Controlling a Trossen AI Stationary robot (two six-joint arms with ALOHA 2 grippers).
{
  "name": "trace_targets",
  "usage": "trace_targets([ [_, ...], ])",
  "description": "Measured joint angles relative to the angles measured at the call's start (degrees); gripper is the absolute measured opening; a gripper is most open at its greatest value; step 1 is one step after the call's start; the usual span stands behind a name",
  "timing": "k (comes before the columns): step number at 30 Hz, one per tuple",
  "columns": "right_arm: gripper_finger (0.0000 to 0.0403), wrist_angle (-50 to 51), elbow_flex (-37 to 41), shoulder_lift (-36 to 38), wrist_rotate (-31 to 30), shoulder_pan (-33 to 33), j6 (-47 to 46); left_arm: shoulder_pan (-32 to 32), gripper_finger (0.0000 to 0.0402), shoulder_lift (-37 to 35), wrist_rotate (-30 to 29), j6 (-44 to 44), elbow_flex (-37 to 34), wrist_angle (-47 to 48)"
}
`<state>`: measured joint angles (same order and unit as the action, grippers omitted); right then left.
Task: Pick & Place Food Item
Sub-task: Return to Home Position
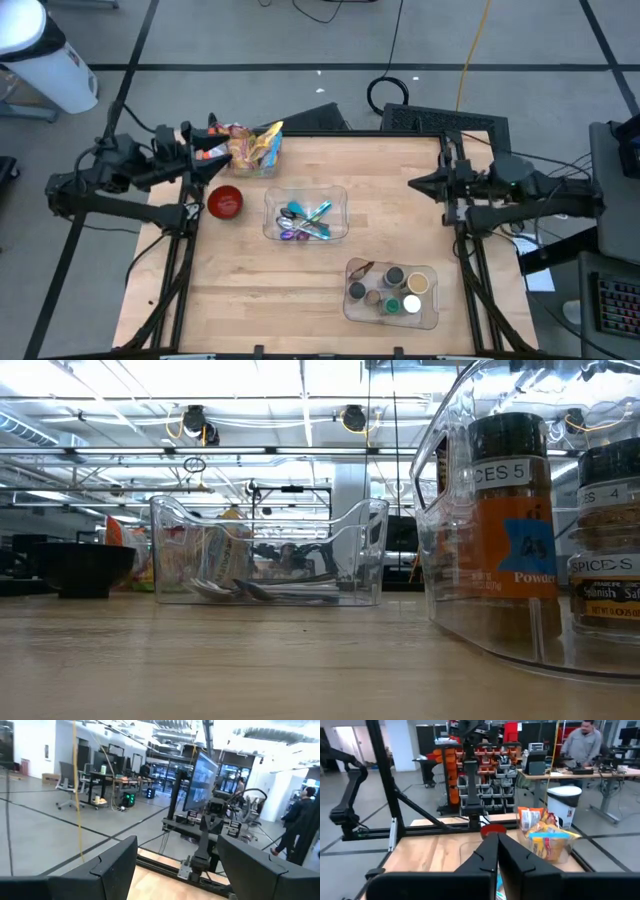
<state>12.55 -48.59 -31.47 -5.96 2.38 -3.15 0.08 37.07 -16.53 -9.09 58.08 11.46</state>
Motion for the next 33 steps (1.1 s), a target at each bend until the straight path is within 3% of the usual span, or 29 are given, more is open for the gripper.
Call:
trace_targets([
  [4,0.0000,-5.0,4.6,2.7,-0.4,-4.7,-0.6,1.1,0.0282,-5.3,0.0,0.0,-5.6,-1.2],
  [8,0.0000,-8.0,7.9,7.0,-4.5,-7.6,-0.5,2.1,0.0282,-10.7,0.0,0.0,-10.5,-2.6],
  [18,0.0000,-8.3,16.7,18.6,-13.5,-8.4,-5.1,3.6,0.0282,-21.5,0.0,-1.9,-18.5,-2.3],
  [27,0.0000,-18.1,28.5,26.3,-13.6,-8.4,-8.6,3.6,0.0282,-28.5,-0.1,-3.7,-24.6,-2.2],
  [33,0.0000,-26.4,37.9,27.2,-12.9,-8.4,-10.2,3.6,0.0282,-32.9,-0.5,-5.8,-29.3,-2.2],
])
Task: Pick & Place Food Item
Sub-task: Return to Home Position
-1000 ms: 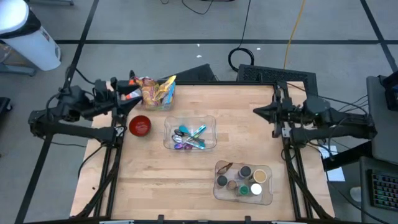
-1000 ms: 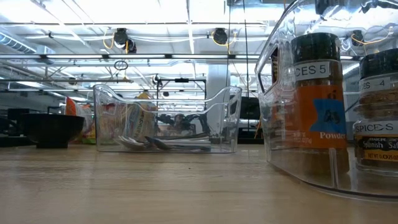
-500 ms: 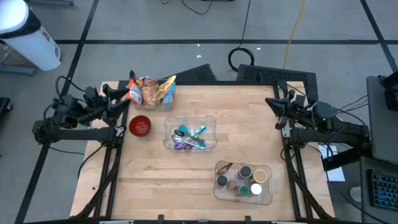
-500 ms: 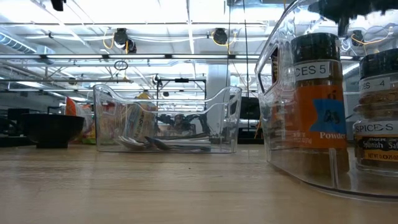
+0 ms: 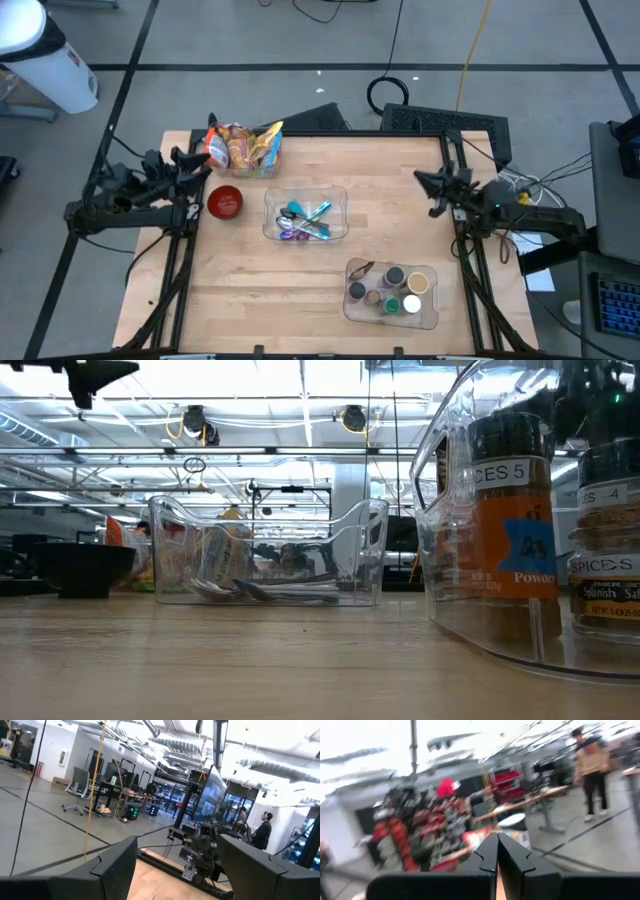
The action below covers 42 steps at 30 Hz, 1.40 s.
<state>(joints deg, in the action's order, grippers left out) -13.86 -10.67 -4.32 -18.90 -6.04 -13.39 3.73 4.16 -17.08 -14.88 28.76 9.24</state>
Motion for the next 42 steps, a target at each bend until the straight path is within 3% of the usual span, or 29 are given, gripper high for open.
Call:
trace_targets([
  [2,0.0000,-3.3,3.2,-0.1,2.6,0.0,1.7,0.0,0.0282,-1.3,-0.7,-0.8,-1.2,0.0],
  [8,0.0000,-18.3,9.3,0.1,2.5,0.0,3.0,0.0,0.0282,-3.8,-0.8,-1.5,-2.9,-0.1],
  [17,0.0000,-17.8,9.5,0.0,2.1,0.0,9.6,0.0,0.0282,-3.8,-1.0,-0.7,-5.7,0.5],
  [21,0.0000,-17.6,9.5,0.0,-1.4,0.0,10.4,0.0,0.0282,-3.8,-1.1,-0.4,-7.6,-1.2],
  [36,0.0000,-17.7,9.6,0.0,-2.5,0.0,12.3,0.0,0.0282,-3.8,1.2,1.1,-26.5,-28.4],
  [42,0.0000,-17.6,9.6,0.0,-2.5,0.0,16.2,0.0,0.0282,-3.8,2.5,1.8,-28.0,-30.1],
])
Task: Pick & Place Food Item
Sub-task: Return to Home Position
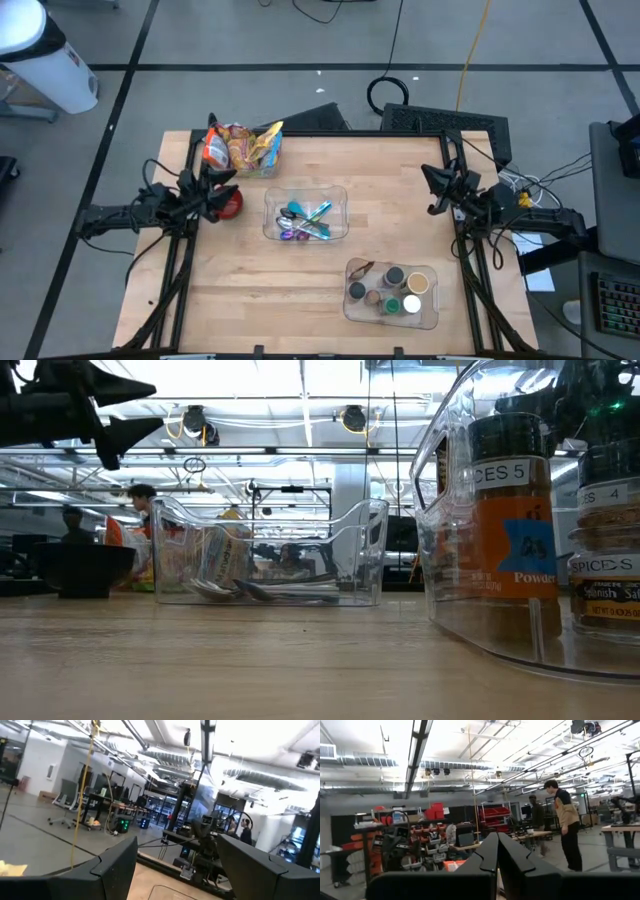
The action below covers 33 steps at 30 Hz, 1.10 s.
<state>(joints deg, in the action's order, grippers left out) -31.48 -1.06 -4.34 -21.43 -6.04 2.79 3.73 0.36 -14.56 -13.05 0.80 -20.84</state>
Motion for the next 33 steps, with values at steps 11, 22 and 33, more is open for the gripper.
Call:
trace_targets([
  [11,0.0000,0.0,0.0,0.0,0.2,0.0,1.6,0.0,0.0282,0.0,5.3,-2.0,0.0,3.3],
  [22,0.0000,0.0,0.0,0.0,0.5,0.0,1.0,0.0,0.0283,0.0,-2.7,-15.3,0.0,12.7],
  [33,0.0000,0.0,0.1,0.0,0.5,0.0,1.0,0.0,0.0283,0.0,-2.0,-7.9,0.0,12.8],
])
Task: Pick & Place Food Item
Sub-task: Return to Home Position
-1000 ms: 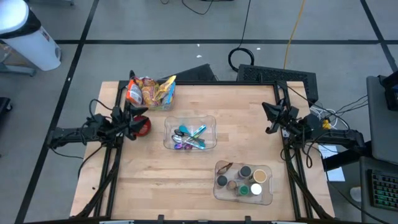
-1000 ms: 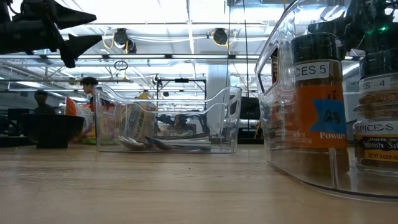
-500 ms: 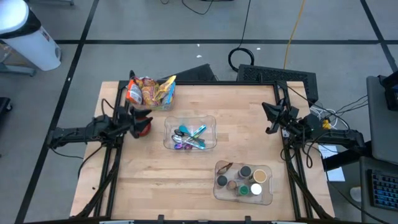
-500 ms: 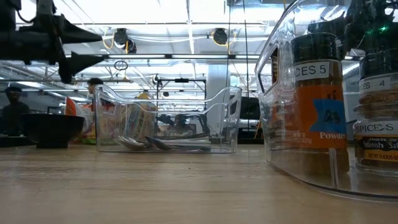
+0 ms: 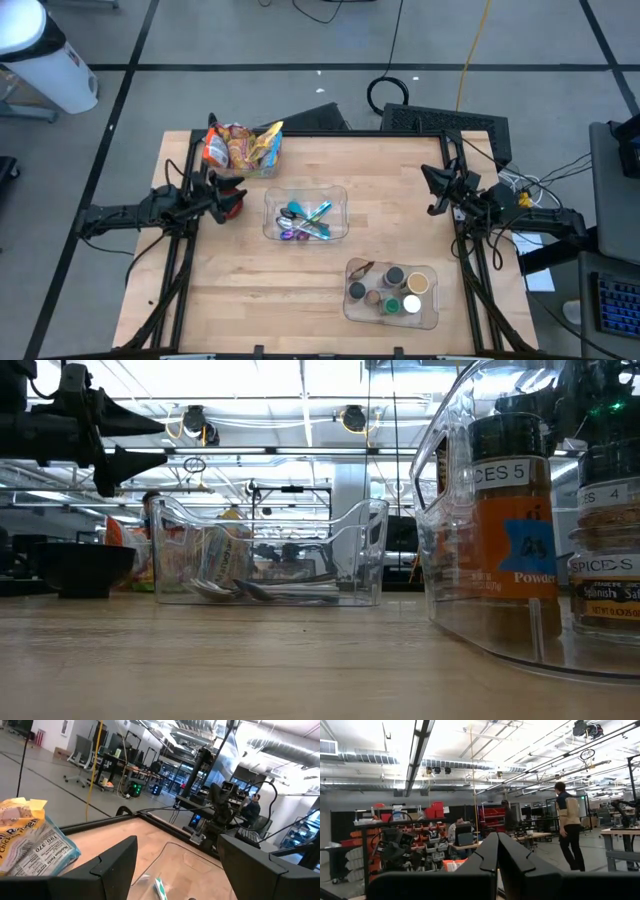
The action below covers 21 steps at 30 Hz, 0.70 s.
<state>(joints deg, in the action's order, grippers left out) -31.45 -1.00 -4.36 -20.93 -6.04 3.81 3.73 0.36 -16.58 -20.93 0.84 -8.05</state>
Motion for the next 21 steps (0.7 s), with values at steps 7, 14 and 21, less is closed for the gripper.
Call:
trace_targets([
  [7,0.0000,0.0,0.0,0.0,0.0,0.0,0.0,0.0,0.0283,0.0,0.0,-0.2,0.0,0.0],
  [14,0.0000,0.0,0.0,0.0,0.0,0.0,0.0,0.0,0.0283,0.0,0.0,-0.2,0.0,0.0],
  [21,0.0000,0.0,0.0,0.0,0.0,0.0,0.0,0.0,0.0283,0.0,0.0,-0.3,0.0,0.0],
])
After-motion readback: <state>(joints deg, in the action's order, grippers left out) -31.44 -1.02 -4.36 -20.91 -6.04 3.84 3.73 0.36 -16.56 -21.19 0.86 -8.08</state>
